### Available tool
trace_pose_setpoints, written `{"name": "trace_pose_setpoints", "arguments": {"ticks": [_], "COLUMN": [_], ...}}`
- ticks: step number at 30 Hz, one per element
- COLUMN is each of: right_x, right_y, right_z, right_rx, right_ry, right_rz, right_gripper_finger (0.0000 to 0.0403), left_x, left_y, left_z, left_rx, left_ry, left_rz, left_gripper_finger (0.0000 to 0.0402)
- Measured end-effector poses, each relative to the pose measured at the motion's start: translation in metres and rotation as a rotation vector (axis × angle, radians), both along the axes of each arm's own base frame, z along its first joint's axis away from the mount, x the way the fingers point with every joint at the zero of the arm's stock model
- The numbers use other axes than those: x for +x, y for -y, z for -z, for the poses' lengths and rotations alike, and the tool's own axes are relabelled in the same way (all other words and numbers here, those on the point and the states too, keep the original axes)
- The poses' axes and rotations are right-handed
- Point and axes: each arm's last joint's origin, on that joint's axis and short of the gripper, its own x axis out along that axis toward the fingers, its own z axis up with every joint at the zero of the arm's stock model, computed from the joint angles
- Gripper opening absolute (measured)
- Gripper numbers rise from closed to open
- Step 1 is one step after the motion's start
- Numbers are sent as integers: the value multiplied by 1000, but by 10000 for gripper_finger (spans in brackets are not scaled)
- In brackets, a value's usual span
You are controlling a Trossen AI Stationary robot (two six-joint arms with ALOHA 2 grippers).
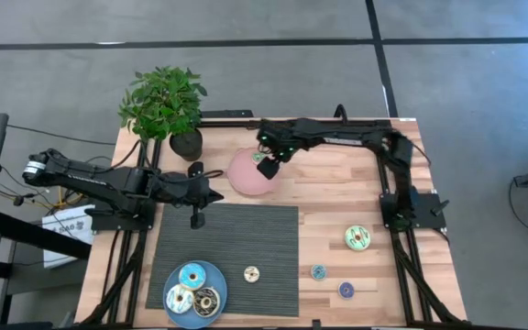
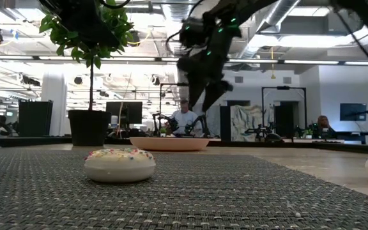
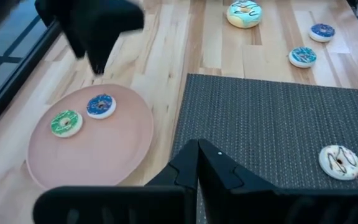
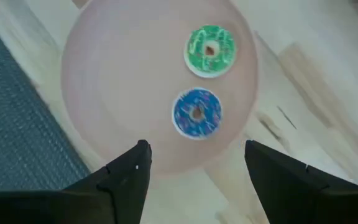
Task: Pick & Place donuts
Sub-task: Put the small white donut on the pink plate
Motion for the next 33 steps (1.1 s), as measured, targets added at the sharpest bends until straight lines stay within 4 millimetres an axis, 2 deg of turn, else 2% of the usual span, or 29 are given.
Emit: {"name": "trace_pose_setpoints", "arguments": {"ticks": [4, 7, 10, 17, 21, 24, 28, 33], "right_x": [-36, -74, -112, -182, -213, -227, -234, -237], "right_y": [-11, -24, -46, -102, -122, -132, -142, -149], "right_z": [-13, -19, -24, -32, -20, -14, -7, -10], "right_rx": [-20, -12, -18, -37, -57, -37, -10, -70], "right_ry": [66, 133, 206, 430, 367, 322, 310, 340], "right_rz": [4, 41, 34, -131, -274, -327, -348, -311], "right_gripper_finger": [235, 216, 195, 136, 90, 55, 8, 12], "left_x": [0, 0, 1, 3, 5, 8, 12, 13], "left_y": [0, 0, 0, -2, -4, -4, -3, -3], "left_z": [0, -1, -1, -4, -9, -11, -13, -16], "left_rx": [-1, -6, -7, 75, 86, 89, 86, 75], "left_ry": [2, 7, 16, 48, 109, 142, 176, 203], "left_rz": [1, 4, 4, -49, -114, -132, -144, -136], "left_gripper_finger": [0, 0, 0, 1, 22, 56, 113, 165]}}
